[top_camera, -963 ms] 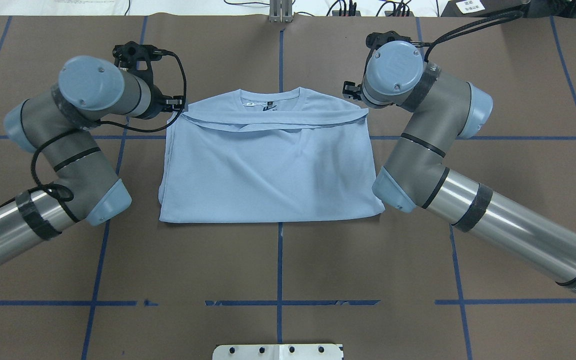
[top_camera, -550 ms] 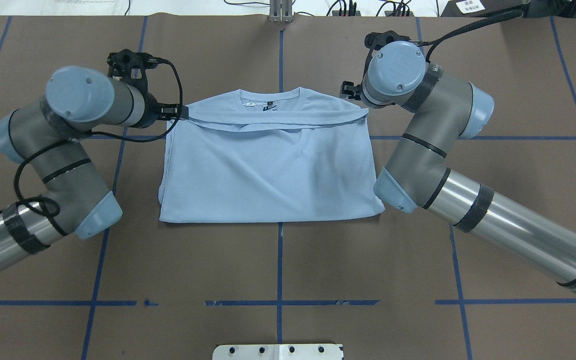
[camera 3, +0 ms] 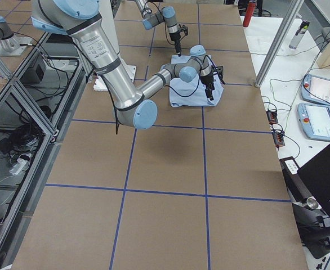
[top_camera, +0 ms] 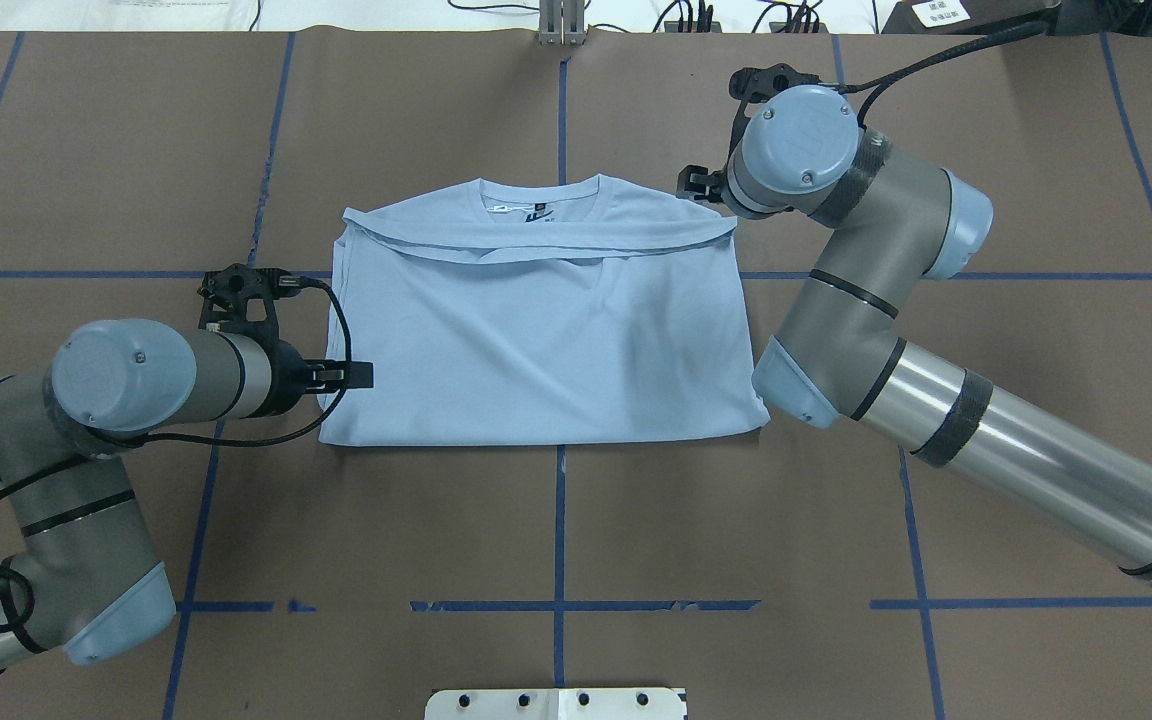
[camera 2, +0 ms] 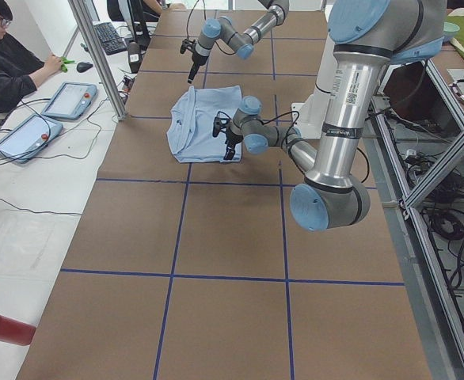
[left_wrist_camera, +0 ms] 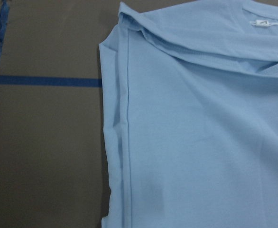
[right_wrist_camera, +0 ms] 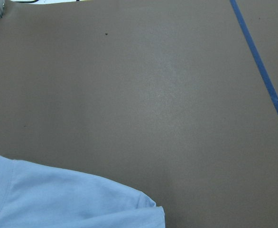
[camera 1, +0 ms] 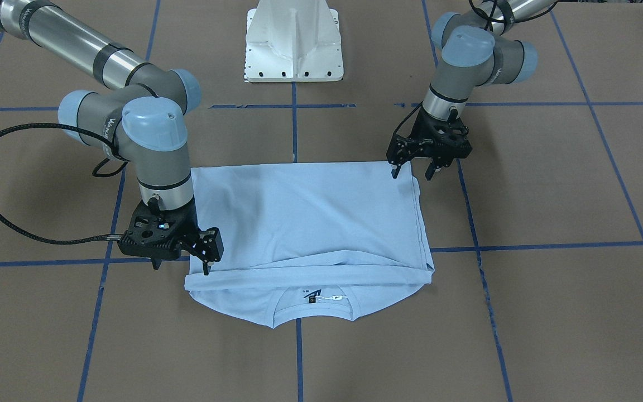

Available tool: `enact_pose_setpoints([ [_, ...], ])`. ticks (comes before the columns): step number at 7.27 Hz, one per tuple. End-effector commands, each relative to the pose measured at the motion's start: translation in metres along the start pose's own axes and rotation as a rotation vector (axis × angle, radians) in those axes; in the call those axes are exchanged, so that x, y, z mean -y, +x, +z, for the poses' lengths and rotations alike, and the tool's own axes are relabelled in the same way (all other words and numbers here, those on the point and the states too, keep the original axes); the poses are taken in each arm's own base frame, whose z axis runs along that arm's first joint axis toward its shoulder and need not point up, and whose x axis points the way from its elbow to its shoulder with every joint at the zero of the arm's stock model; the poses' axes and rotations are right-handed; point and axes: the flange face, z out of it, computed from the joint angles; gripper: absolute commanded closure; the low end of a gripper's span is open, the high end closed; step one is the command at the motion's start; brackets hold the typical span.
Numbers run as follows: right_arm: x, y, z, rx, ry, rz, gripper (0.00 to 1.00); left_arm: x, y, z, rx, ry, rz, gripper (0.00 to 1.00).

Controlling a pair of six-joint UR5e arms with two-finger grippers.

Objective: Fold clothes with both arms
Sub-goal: 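Move the left gripper to the folded shirt's side edge while the right holds still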

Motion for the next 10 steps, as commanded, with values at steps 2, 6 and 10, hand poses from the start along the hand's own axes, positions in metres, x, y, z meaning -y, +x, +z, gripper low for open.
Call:
enact_pose_setpoints([
  [2, -0.001, 0.003, 0.002, -0.004, -0.002, -0.001, 0.00, -0.029, 0.003, 0.009, 0.007, -0.024, -0.009, 0.47],
  [6, -0.001, 0.003, 0.003, -0.006, -0.001, -0.024, 0.00, -0.038, 0.005, 0.012, 0.009, -0.037, -0.002, 0.77],
  [10, -0.001, 0.002, 0.002, -0.005, 0.000, -0.025, 0.00, -0.041, -0.013, 0.001, 0.022, -0.040, 0.014, 1.00],
])
